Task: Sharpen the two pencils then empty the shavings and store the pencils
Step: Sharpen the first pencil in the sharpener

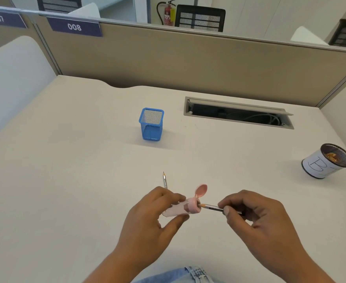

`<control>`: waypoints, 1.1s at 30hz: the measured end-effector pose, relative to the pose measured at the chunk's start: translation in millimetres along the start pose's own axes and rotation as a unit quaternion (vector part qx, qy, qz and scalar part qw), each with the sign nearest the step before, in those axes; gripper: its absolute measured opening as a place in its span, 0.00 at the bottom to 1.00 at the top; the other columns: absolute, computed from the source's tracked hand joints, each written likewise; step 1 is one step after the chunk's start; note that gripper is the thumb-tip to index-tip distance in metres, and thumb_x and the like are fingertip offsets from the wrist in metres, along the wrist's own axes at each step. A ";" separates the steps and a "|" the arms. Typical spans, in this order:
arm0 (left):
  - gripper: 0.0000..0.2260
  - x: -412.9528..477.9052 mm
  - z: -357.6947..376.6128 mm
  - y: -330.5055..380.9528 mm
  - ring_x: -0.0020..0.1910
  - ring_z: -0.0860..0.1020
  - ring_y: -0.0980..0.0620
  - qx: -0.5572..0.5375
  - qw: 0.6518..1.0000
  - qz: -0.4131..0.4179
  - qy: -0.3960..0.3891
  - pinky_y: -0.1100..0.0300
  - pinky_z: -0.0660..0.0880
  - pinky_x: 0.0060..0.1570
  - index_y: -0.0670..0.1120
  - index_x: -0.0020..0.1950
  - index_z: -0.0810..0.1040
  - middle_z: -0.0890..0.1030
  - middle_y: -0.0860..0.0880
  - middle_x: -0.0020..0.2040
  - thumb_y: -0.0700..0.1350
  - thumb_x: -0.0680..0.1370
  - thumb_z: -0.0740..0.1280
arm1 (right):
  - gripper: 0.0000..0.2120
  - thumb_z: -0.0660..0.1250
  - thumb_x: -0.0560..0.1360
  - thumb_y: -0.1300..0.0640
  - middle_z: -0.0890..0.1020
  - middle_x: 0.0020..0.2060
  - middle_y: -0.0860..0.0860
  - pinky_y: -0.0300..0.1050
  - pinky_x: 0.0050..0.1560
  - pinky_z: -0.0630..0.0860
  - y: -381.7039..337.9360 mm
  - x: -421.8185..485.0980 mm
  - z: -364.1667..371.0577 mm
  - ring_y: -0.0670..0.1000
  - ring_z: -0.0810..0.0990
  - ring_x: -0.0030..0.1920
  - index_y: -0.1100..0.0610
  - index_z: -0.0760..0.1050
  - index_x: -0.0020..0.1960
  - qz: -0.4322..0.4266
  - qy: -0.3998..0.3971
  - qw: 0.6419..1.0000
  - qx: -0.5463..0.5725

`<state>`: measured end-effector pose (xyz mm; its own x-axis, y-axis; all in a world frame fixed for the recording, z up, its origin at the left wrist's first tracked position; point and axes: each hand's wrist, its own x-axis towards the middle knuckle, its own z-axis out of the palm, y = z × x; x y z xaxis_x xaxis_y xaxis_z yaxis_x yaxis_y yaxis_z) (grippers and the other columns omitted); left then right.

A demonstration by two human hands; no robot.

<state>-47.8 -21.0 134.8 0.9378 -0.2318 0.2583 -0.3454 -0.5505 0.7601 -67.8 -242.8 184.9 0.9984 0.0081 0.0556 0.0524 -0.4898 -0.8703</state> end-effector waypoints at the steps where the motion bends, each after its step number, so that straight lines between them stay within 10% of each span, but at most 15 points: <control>1: 0.11 -0.9 -0.6 0.8 0.46 0.77 0.61 0.004 1.000 0.000 0.000 0.63 0.74 0.38 0.58 0.53 0.78 0.77 0.64 0.47 0.53 0.71 0.72 | 0.15 0.72 0.72 0.68 0.84 0.35 0.46 0.43 0.37 0.77 -0.8 0.1 0.6 0.50 0.79 0.36 0.46 0.83 0.40 -0.006 -0.007 1.000 -0.004; 9: 0.10 -0.4 -6.6 9.8 0.45 0.75 0.57 -0.016 0.999 0.004 -0.035 0.66 0.70 0.33 0.60 0.50 0.73 0.74 0.62 0.46 0.48 0.74 0.71 | 0.02 0.70 0.73 0.51 0.84 0.34 0.51 0.36 0.35 0.77 -3.7 2.4 3.4 0.49 0.81 0.31 0.46 0.82 0.43 -0.009 -0.034 0.997 0.064; 14: 0.10 -0.5 -6.6 12.9 0.38 0.69 0.55 -0.049 0.991 -0.037 -0.123 0.68 0.65 0.32 0.62 0.51 0.66 0.73 0.58 0.39 0.51 0.77 0.67 | 0.12 0.68 0.72 0.38 0.83 0.39 0.42 0.38 0.37 0.79 -2.0 3.8 1.5 0.47 0.83 0.37 0.44 0.82 0.49 -0.076 -0.065 0.995 -0.021; 24: 0.07 12.4 -13.6 15.4 0.39 0.70 0.57 -0.098 0.980 0.021 -0.175 0.70 0.66 0.38 0.57 0.55 0.76 0.73 0.58 0.44 0.52 0.78 0.66 | 0.17 0.55 0.82 0.45 0.69 0.32 0.41 0.37 0.31 0.62 3.3 13.5 -0.3 0.43 0.65 0.32 0.51 0.76 0.42 -0.241 -0.062 0.929 -0.274; 30: 0.10 19.8 -22.0 18.7 0.45 0.72 0.61 -0.015 0.986 0.083 -0.144 0.71 0.67 0.46 0.54 0.60 0.76 0.73 0.60 0.49 0.53 0.79 0.63 | 0.22 0.59 0.76 0.37 0.63 0.20 0.45 0.36 0.25 0.55 -15.8 14.3 5.3 0.45 0.58 0.23 0.49 0.73 0.31 0.076 -0.140 0.986 -0.049; 33: 0.11 22.2 -24.8 19.4 0.45 0.71 0.62 0.000 0.985 0.086 -0.149 0.73 0.66 0.45 0.55 0.59 0.76 0.72 0.61 0.49 0.54 0.79 0.62 | 0.20 0.59 0.75 0.37 0.65 0.22 0.45 0.38 0.27 0.56 -19.0 15.3 3.8 0.45 0.59 0.25 0.49 0.75 0.35 0.065 -0.185 0.978 -0.066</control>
<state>-32.8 -17.0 170.1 0.8142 -0.5461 0.1973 -0.4981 -0.4823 0.7206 -53.4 -230.0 200.5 0.9366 0.2422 -0.2534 -0.0538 -0.6151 -0.7866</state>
